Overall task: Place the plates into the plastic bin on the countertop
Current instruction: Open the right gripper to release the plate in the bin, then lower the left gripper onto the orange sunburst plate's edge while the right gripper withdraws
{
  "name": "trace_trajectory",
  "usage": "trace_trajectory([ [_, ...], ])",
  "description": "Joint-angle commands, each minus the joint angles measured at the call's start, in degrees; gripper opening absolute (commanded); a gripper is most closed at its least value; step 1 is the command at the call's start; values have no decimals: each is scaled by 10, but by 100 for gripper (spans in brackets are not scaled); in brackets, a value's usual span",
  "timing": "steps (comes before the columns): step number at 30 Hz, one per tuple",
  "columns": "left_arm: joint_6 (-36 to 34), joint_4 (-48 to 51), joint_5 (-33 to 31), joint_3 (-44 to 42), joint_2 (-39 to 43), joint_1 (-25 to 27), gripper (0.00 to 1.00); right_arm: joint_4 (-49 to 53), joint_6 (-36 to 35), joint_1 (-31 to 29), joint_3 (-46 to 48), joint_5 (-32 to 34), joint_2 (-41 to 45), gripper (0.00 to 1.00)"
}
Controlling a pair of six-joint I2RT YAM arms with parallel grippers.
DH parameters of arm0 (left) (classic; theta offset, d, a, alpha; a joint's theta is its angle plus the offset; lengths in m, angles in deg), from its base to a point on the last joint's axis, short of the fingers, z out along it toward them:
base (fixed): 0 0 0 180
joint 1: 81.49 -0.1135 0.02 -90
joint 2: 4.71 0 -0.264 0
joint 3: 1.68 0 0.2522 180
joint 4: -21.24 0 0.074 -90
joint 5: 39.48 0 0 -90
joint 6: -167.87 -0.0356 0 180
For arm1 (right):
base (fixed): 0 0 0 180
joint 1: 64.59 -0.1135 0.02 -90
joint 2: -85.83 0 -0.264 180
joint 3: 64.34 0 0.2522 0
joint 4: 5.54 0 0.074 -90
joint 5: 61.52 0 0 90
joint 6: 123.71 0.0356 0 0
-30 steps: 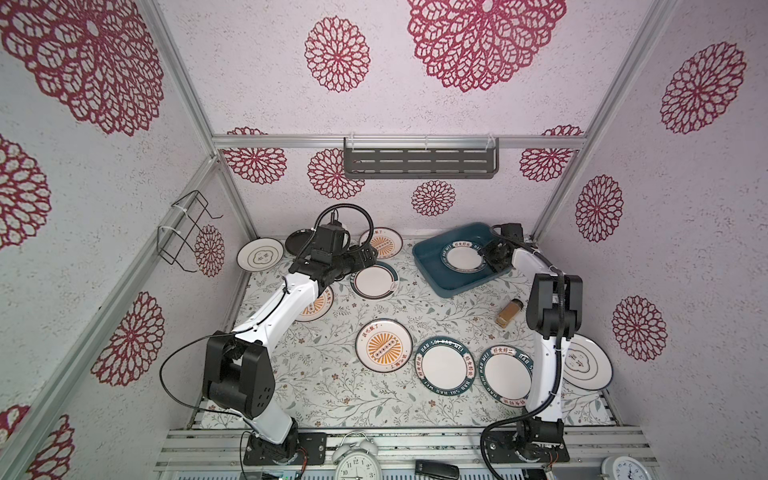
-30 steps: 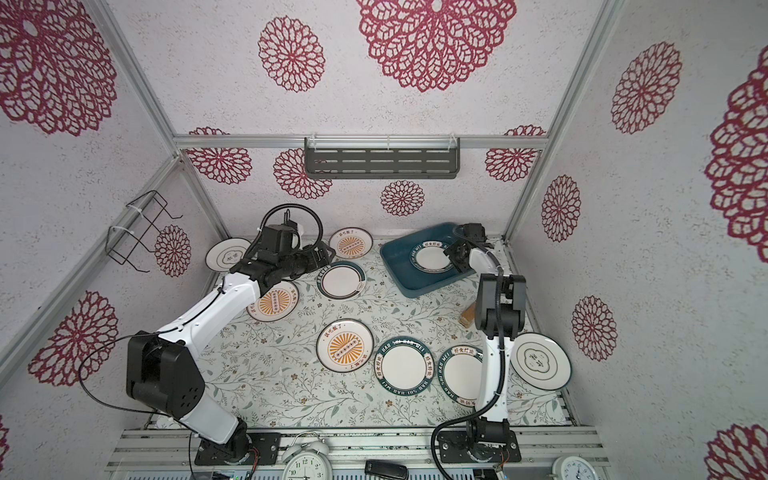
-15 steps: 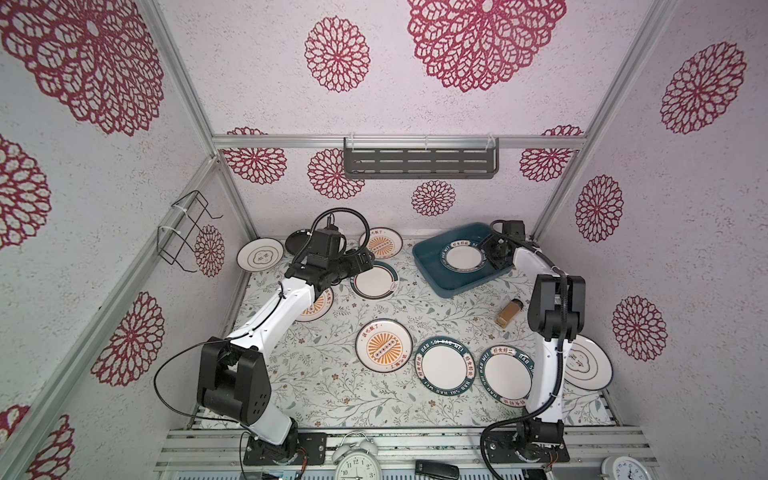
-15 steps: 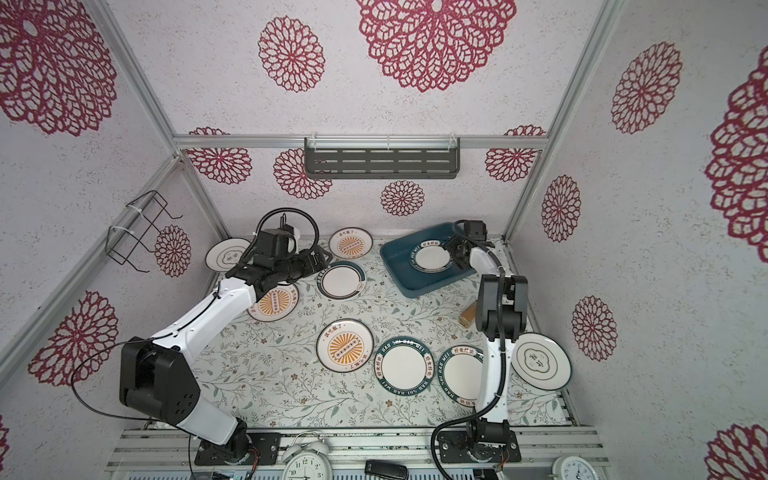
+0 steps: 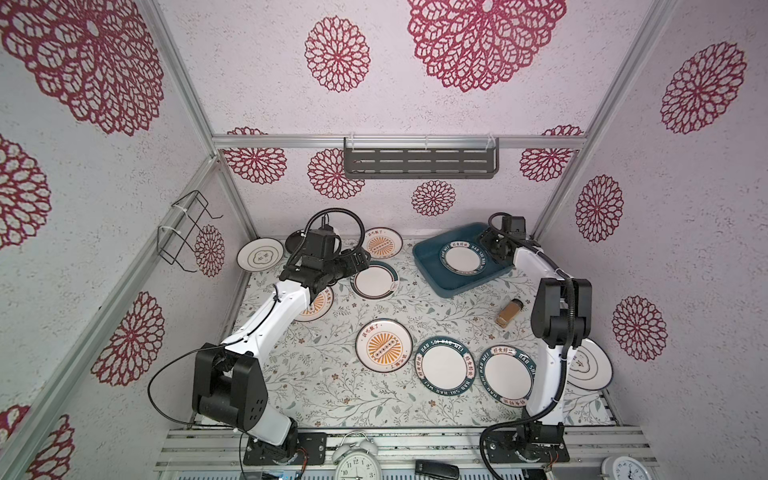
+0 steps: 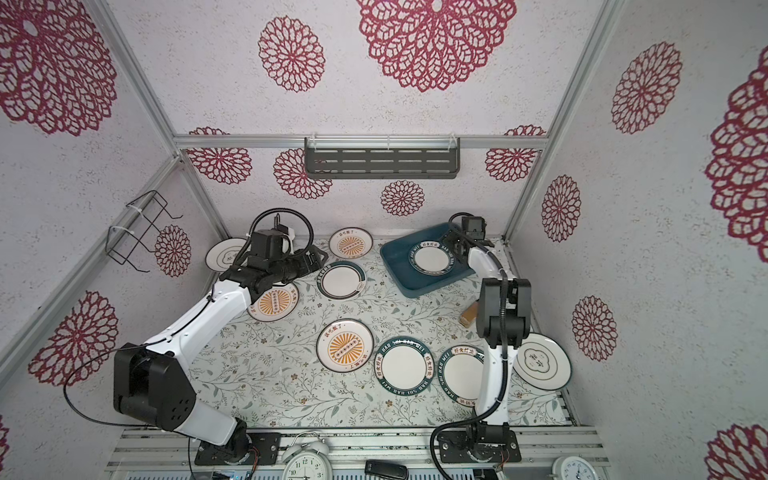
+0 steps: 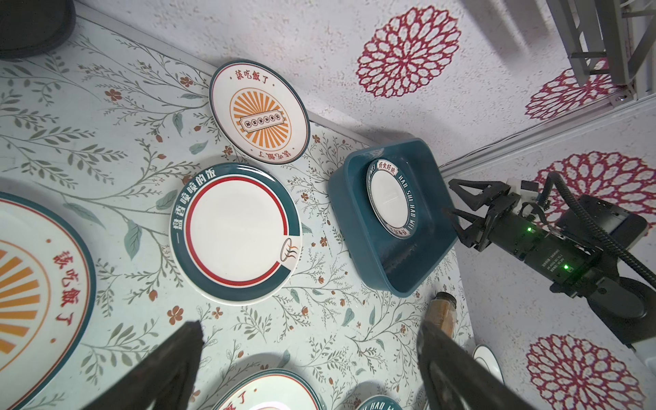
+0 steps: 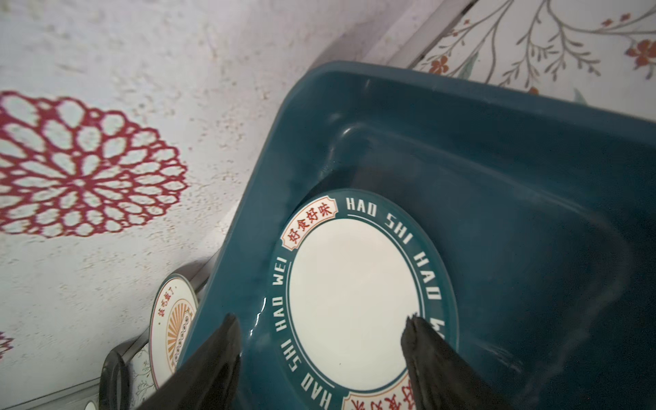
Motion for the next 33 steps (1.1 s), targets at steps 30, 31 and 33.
trace_trajectory([
  [30,-113,85,242,-233,18,-40,100,-75,-19,-195,317,42,324,99],
  [31,-113,80,248,-239,13,-40,98,-73,-17,-196,321,48,329,99],
  [33,-115,68,260,-250,2,-40,96,-70,-16,-198,326,56,338,99],
])
